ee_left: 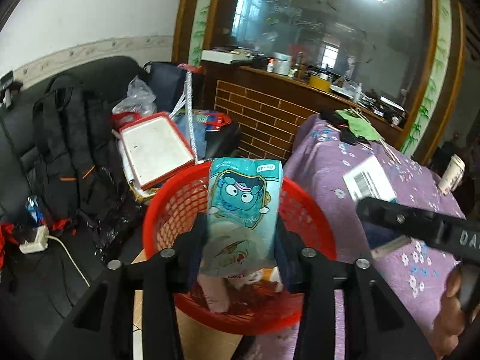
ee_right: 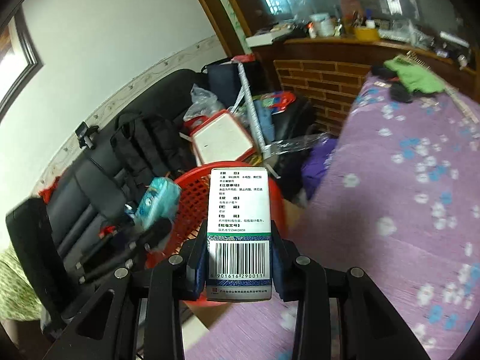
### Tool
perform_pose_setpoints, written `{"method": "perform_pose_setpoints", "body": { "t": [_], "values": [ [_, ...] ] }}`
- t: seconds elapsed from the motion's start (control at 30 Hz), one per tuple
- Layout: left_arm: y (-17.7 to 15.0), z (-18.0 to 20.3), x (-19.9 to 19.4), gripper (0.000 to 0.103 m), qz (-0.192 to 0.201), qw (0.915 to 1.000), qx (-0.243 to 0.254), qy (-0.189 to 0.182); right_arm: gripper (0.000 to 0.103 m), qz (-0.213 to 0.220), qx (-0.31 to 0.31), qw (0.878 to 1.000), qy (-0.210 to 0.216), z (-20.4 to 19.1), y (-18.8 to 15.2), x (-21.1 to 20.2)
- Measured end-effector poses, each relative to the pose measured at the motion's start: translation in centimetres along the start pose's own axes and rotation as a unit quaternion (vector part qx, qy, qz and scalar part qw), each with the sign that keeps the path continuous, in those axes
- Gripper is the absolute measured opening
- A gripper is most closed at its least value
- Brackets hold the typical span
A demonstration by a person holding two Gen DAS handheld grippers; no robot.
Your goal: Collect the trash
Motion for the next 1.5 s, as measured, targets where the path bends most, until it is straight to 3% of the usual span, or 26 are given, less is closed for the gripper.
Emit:
{"method": "perform_pose_setpoints", "body": {
  "t": [0.07,0.2,0.3,0.33,0.4,0.43,0.5,0.57,0.63,0.7,0.9,1.1,1.27,1.5],
  "values": [
    [-0.1,-0.9,0.2,0.056,-0.002,0.9999,-0.01,0.01,0.046,0.004,-0.006,1.0,-0.007,-0.2,0.2,1.0],
    [-0.2,-1.4,-0.4,0.07,0.008,0.9997,-0.011,0.019,0.046,0.016,-0.006,1.0,0.002,-0.1,0.4,0.4],
    [-0.2,-0.9,-1.7,0.071,0.021,0.9993,-0.015,0.028,0.048,0.031,-0.01,0.999,-0.005,0.3,0.4,-1.9],
    [-0.2,-0.6,-2.3,0.074,0.026,0.9992,-0.015,0.027,0.054,0.039,-0.017,0.999,-0.008,0.4,0.2,-3.1],
    [-0.3,0.4,-4.4,0.092,0.047,0.9983,-0.01,0.032,0.067,0.059,-0.039,0.997,-0.031,0.7,-0.3,-5.6],
    [-0.3,0.9,-5.3,0.095,0.057,0.9977,-0.006,0.036,0.074,0.071,-0.052,0.995,-0.042,0.8,-0.7,-7.0],
    [-0.5,2.4,-8.0,0.101,0.09,0.9944,0.016,0.053,0.078,0.096,-0.089,0.989,-0.072,0.7,-1.5,-9.7],
    [-0.7,3.8,-10.0,0.102,0.109,0.9911,0.037,0.066,0.082,0.114,-0.115,0.981,-0.111,0.9,-2.3,-12.0],
    [-1.1,5.0,-11.5,0.103,0.121,0.9882,0.052,0.078,0.095,0.136,-0.126,0.971,-0.151,1.5,-3.8,-15.3],
    [-1.8,6.3,-12.8,0.103,0.127,0.9859,0.067,0.085,0.095,0.15,-0.12,0.965,-0.18,2.3,-5.1,-17.7],
    [-4.2,9.9,-15.8,0.103,0.143,0.9835,0.098,0.049,0.095,0.16,-0.114,0.95,-0.241,4.5,-7.7,-23.1],
    [-4.7,10.6,-18.8,0.103,0.161,0.9769,0.106,0.093,0.096,0.166,-0.101,0.946,-0.26,4.8,-9.4,-26.0],
    [-4.5,9.8,-19.6,0.103,0.167,0.9777,0.09,0.09,0.096,0.165,-0.11,0.944,-0.265,3.8,-10.4,-26.6],
    [-4.9,9.5,-18.4,0.103,0.155,0.9771,0.105,0.1,0.097,0.162,-0.125,0.941,-0.269,3.5,-10.6,-26.2]
  ]
}}
Point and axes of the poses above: each gripper's, at about its wrist camera, not at the fingertips, and x roughly the way its jaws point, z to its right, y to its top, the point moved 5 cm from there along x, roughly the way its jaws point, and after that the axes turned 15 degrees about z, right-handed, at the moved point
